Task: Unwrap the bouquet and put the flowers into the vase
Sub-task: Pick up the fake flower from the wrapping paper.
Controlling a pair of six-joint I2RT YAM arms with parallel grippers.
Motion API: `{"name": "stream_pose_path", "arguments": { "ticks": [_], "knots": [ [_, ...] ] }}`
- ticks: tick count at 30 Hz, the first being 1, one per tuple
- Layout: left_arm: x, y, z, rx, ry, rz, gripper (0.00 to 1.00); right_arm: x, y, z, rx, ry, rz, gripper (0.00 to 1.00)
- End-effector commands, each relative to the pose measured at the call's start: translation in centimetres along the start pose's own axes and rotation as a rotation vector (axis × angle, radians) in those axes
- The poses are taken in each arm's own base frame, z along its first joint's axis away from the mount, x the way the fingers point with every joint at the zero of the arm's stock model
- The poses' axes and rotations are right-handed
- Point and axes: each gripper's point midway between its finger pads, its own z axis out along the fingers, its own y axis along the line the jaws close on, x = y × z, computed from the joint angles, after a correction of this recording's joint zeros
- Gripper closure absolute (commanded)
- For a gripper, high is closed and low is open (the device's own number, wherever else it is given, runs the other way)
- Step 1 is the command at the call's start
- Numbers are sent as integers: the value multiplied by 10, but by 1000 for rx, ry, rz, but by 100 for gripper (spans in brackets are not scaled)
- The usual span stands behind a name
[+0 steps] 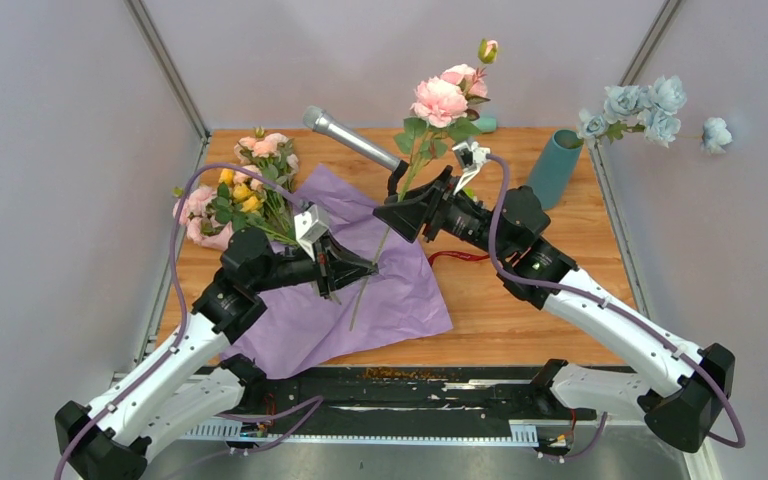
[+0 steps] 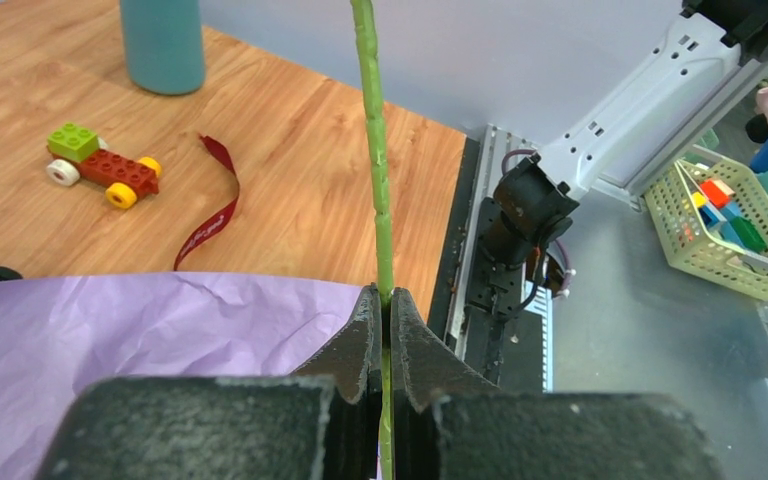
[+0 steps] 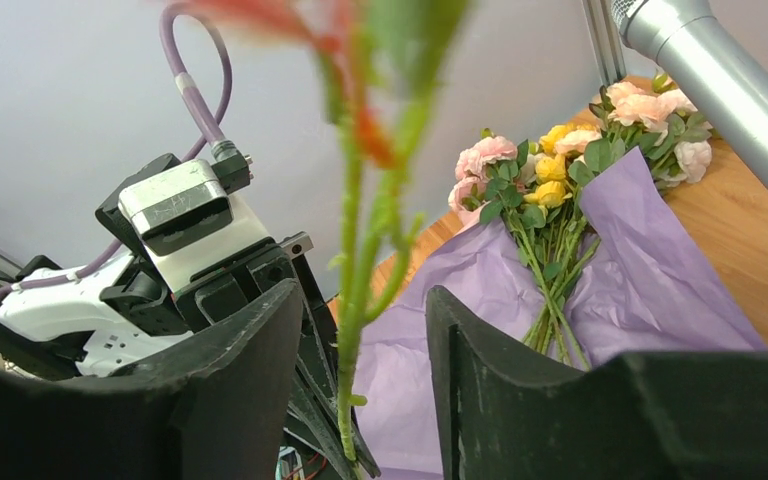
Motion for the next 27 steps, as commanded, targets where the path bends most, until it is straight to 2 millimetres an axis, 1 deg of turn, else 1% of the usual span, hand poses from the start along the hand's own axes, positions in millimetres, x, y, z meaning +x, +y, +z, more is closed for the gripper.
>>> {"name": "stream_pose_path", "arguments": {
  "ticks": [1,3,6,9,17,18,22,23,24,25,26,27],
  "knots": [
    [-12,3,-5,-44,-38,69,100,-18,10,2,-38,-68,-5,53],
    [-11,6,-6,-61,-28,79,100,-17,9,2,-33,-66,-5,57],
    [-12,5,-6,-60,-32,82,100,-15,9,1,-41,-69,2,68],
    [-9,6,-5,-60,-26,70,100,-16,11,0,-54,-76,2,75],
    [-9,9,-6,-74,-19,73,100,-11,9,0,-49,-63,4,95],
    [-9,9,-6,-78,-19,74,100,-11,10,0,-53,-61,1,99],
    [-9,18,-9,-133,2,99,100,-12,10,-2,-52,-61,-29,100],
    [-5,24,-12,-171,20,91,96,-12,8,-4,-42,-59,-43,100],
    [-7,26,-13,-188,21,106,90,-11,5,-5,-19,-52,-62,100],
    [-5,31,-15,-221,29,102,73,-12,-2,-6,24,-46,-80,100],
    [-7,33,-17,-235,28,114,63,-11,-14,-9,96,-25,-98,100],
    [-5,37,-19,-261,36,113,41,-13,-28,-11,181,-11,-125,100]
  ]
}}
